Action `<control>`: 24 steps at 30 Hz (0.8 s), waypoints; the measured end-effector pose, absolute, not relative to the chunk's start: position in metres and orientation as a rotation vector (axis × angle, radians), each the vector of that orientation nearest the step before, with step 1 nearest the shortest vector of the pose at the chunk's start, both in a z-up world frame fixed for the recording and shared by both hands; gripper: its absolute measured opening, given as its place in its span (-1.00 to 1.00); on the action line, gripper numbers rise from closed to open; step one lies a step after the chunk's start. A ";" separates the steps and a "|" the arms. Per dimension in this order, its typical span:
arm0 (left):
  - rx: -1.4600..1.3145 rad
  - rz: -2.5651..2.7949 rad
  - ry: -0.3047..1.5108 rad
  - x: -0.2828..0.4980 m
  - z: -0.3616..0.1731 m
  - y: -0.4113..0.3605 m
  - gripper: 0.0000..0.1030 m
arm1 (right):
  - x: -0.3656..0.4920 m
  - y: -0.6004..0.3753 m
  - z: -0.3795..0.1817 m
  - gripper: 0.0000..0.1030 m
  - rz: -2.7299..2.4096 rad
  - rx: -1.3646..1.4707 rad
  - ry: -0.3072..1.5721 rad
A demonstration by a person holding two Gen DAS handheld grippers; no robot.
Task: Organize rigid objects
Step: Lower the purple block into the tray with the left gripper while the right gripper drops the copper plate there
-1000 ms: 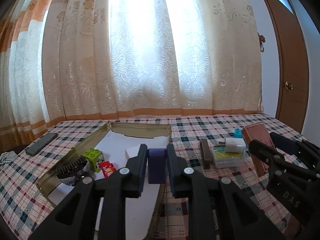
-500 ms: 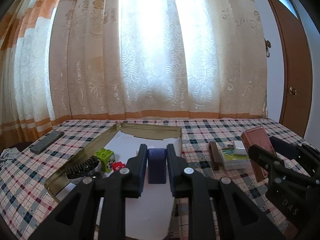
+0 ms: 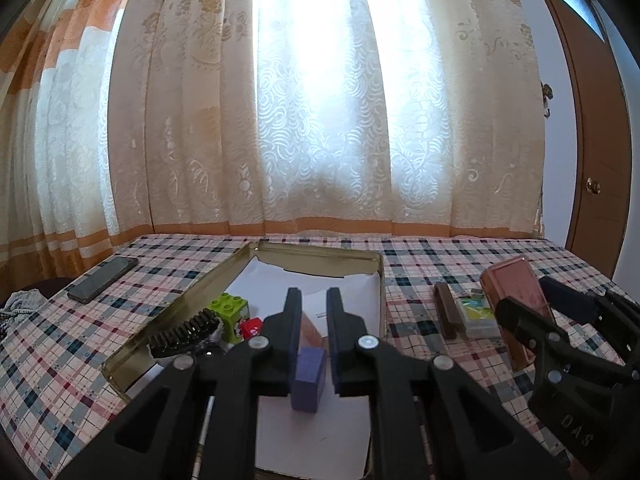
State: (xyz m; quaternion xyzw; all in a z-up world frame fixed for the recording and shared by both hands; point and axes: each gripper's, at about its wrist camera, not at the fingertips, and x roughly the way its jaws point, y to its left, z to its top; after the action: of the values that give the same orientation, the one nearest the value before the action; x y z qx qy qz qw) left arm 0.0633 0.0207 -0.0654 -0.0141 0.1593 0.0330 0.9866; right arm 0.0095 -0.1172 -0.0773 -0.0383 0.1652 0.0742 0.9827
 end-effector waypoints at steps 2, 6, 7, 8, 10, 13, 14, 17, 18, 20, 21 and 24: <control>-0.031 0.076 0.322 0.063 -0.066 0.024 -0.79 | 0.010 -0.114 -0.077 -0.07 0.153 -0.082 0.334; -0.051 0.112 0.338 0.067 -0.067 0.035 -0.79 | 0.013 -0.106 -0.078 -0.07 0.172 -0.099 0.341; -0.055 0.121 0.341 0.067 -0.067 0.039 -0.79 | 0.013 -0.103 -0.078 -0.07 0.178 -0.104 0.343; -0.062 0.128 0.347 0.068 -0.067 0.043 -0.79 | 0.015 -0.098 -0.078 -0.07 0.190 -0.115 0.347; -0.077 0.138 0.350 0.068 -0.068 0.050 -0.79 | 0.019 -0.089 -0.079 -0.07 0.216 -0.133 0.354; -0.101 0.153 0.358 0.068 -0.069 0.060 -0.79 | 0.026 -0.076 -0.079 -0.07 0.255 -0.152 0.358; -0.110 0.157 0.361 0.068 -0.069 0.063 -0.79 | 0.028 -0.071 -0.079 -0.07 0.269 -0.155 0.359; -0.127 0.172 0.365 0.068 -0.070 0.071 -0.78 | 0.037 -0.058 -0.080 -0.06 0.330 -0.154 0.383; -0.131 0.178 0.365 0.068 -0.070 0.074 -0.73 | 0.039 -0.055 -0.081 -0.06 0.344 -0.150 0.392; -0.139 0.198 0.363 0.067 -0.070 0.079 -0.56 | 0.045 -0.048 -0.081 -0.06 0.369 -0.148 0.408; -0.148 0.209 0.363 0.066 -0.070 0.083 -0.45 | 0.048 -0.045 -0.081 -0.06 0.384 -0.149 0.417; -0.170 0.246 0.358 0.065 -0.070 0.095 -0.09 | 0.057 -0.035 -0.080 -0.06 0.413 -0.154 0.439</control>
State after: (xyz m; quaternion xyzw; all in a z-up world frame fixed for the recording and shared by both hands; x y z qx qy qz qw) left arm 0.0650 0.0946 -0.0704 -0.0840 0.1773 0.1220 0.9729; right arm 0.0569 -0.0351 -0.0804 -0.0755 0.2160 0.2030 0.9521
